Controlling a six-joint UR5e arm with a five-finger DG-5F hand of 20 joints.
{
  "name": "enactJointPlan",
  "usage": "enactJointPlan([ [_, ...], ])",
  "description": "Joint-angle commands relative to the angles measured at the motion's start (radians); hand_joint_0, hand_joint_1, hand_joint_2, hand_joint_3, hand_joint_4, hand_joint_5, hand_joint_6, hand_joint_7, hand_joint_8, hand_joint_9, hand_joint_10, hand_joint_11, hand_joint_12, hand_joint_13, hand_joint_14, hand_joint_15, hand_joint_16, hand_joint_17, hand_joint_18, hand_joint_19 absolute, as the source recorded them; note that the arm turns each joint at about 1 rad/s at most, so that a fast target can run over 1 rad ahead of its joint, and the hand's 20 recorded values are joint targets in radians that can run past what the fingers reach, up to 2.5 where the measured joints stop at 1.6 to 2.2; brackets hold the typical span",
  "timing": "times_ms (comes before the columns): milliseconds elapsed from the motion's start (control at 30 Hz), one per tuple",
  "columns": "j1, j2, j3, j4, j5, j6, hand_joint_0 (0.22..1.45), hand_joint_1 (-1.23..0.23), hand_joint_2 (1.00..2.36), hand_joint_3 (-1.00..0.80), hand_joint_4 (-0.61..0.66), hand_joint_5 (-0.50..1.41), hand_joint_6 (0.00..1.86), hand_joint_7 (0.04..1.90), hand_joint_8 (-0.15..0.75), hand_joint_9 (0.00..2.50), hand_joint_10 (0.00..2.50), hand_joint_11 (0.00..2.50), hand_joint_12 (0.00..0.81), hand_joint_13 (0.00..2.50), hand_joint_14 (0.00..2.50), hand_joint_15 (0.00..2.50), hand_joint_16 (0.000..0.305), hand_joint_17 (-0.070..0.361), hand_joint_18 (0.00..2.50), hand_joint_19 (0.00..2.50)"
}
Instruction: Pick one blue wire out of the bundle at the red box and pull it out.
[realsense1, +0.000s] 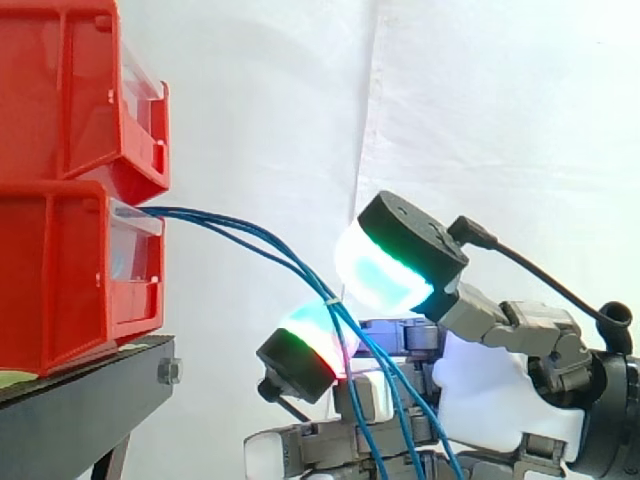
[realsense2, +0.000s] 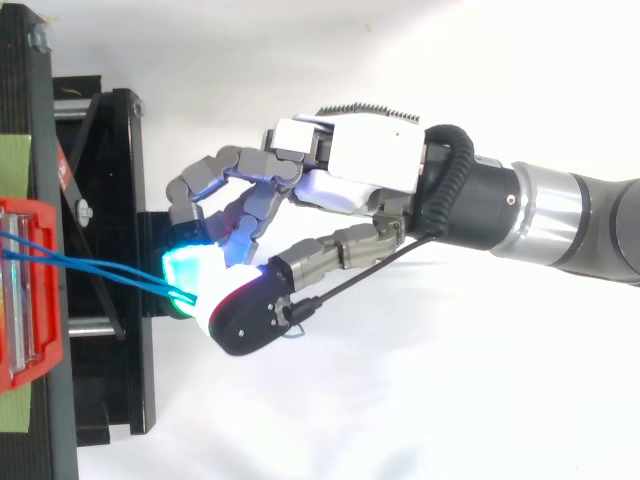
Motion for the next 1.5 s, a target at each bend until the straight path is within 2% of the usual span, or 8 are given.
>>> enactJointPlan([
  [0, -0.001, 0.0, 0.0, 0.0, 0.001, 0.002, 0.5, -0.85, 1.0, -0.5, 0.19, -0.1, 0.88, 1.25, 0.295, 1.21, 0.02, 0.77, 0.392, 0.78, 0.01, 0.4, 0.052, 0.117, 0.72, 0.55],
  [333, -0.001, 0.0, 0.0, 0.0, 0.001, 0.002, 0.58, -0.9, 1.0, -0.49, 0.18, -0.11, 0.89, 1.24, 0.279, 1.18, 0.02, 0.81, 0.37, 0.76, 0.02, 0.41, 0.048, 0.108, 0.69, 0.56],
  [567, 0.001, 0.0, 0.0, 0.0, 0.001, 0.002, 0.63, -0.9, 1.01, -0.33, 0.16, -0.11, 0.89, 1.27, 0.274, 1.18, 0.02, 0.82, 0.361, 0.76, 0.02, 0.41, 0.046, 0.105, 0.69, 0.56],
  [800, -0.001, 0.0, 0.0, -0.002, 0.001, 0.008, 0.62, -0.91, 1.02, -0.18, 0.1, -0.11, 0.9, 1.29, 0.271, 1.18, 0.02, 0.83, 0.361, 0.76, 0.02, 0.41, 0.047, 0.105, 0.69, 0.57],
  [967, 0.001, 0.0, 0.0, -0.003, 0.001, 0.011, 0.6, -0.86, 1.01, -0.09, 0.09, -0.1, 0.9, 1.21, 0.32, 1.2, 0.02, 0.77, 0.423, 0.81, 0.01, 0.39, 0.059, 0.133, 0.79, 0.52],
  [1333, 0.001, 0.002, 0.0, 0.0, 0.01, 0.014, 0.59, -0.84, 1.02, -0.02, -0.01, -0.1, 0.89, 1.19, 0.317, 1.2, 0.02, 0.68, 0.441, 0.83, 0.01, 0.38, 0.063, 0.142, 0.83, 0.5],
  [1467, -0.001, 0.003, 0.017, -0.003, 0.015, 0.011, 0.6, -0.85, 1.04, 0.0, -0.06, -0.11, 0.9, 1.19, 0.307, 1.18, 0.02, 0.66, 0.436, 0.83, 0.01, 0.37, 0.063, 0.141, 0.83, 0.49],
])
